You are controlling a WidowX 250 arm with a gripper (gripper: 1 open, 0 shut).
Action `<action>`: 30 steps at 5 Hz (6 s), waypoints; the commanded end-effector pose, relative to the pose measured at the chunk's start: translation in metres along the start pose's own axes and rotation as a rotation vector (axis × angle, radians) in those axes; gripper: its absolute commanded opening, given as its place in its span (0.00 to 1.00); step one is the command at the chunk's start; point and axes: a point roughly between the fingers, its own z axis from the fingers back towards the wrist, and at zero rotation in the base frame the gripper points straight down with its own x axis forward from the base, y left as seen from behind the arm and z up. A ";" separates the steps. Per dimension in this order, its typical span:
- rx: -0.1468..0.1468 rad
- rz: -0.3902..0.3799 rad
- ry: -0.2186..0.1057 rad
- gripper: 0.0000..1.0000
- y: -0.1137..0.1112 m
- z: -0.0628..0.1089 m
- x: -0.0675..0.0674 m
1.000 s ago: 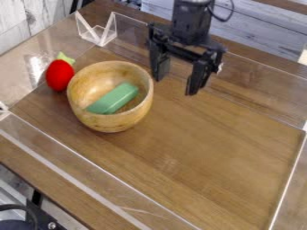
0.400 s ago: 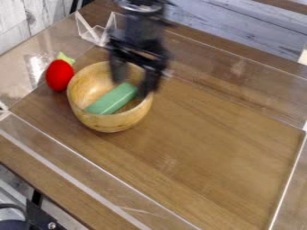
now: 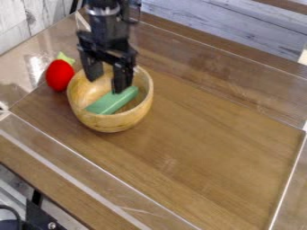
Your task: Remove the green block from the brown bowl and put it on the table
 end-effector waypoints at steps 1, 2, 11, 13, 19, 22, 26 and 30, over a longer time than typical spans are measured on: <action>0.027 0.002 -0.039 1.00 -0.018 0.001 0.012; 0.031 -0.002 -0.049 1.00 -0.038 -0.004 0.021; -0.058 -0.087 -0.085 1.00 0.022 -0.031 0.043; -0.086 0.012 -0.092 1.00 0.031 -0.022 0.057; -0.099 0.005 -0.099 0.00 0.038 0.007 0.049; -0.103 -0.082 -0.098 0.00 0.055 0.007 0.047; -0.147 -0.181 -0.135 0.00 -0.027 0.067 0.054; -0.146 -0.284 -0.117 0.00 -0.106 0.056 0.053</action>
